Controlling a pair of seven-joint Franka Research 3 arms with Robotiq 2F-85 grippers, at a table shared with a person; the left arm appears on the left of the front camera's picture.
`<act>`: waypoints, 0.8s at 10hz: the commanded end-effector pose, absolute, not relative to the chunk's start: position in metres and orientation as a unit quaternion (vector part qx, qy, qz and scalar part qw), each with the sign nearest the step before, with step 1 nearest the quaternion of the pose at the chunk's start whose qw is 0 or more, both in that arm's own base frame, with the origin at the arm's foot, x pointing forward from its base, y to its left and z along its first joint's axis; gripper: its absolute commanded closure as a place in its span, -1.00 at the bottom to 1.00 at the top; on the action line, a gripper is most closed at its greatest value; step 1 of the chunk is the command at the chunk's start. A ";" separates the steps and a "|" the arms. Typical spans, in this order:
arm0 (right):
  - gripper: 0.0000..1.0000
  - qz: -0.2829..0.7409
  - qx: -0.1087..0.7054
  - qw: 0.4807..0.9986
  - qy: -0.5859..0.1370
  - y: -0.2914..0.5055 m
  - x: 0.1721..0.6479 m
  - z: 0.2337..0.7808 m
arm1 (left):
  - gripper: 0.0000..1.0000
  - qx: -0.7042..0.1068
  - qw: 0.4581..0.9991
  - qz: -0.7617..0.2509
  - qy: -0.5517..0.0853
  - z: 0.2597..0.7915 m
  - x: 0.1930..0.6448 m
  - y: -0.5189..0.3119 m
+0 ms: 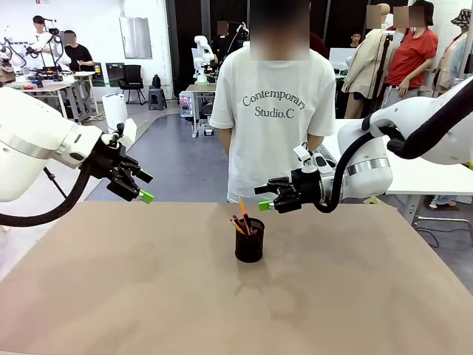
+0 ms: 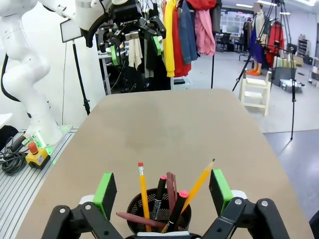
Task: Place the pens into the pen holder.
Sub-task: Pick up a writing instrument from the table and place it into the Pen holder.
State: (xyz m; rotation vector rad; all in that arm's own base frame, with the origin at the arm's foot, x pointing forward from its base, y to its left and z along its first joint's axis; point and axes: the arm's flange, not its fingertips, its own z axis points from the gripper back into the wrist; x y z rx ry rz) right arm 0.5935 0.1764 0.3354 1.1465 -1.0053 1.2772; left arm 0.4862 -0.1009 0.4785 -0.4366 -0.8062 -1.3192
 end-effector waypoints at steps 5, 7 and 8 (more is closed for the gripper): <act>-1.00 0.541 0.478 0.559 -0.408 0.179 0.593 0.348 | -1.00 -0.192 0.698 -0.589 -0.359 0.480 0.486 -0.099; -1.00 0.540 0.471 0.574 -0.397 0.176 0.589 0.361 | -1.00 -0.192 0.698 -0.589 -0.359 0.480 0.486 -0.099; -1.00 0.536 0.467 0.587 -0.387 0.171 0.586 0.368 | -1.00 -0.192 0.698 -0.589 -0.359 0.480 0.486 -0.099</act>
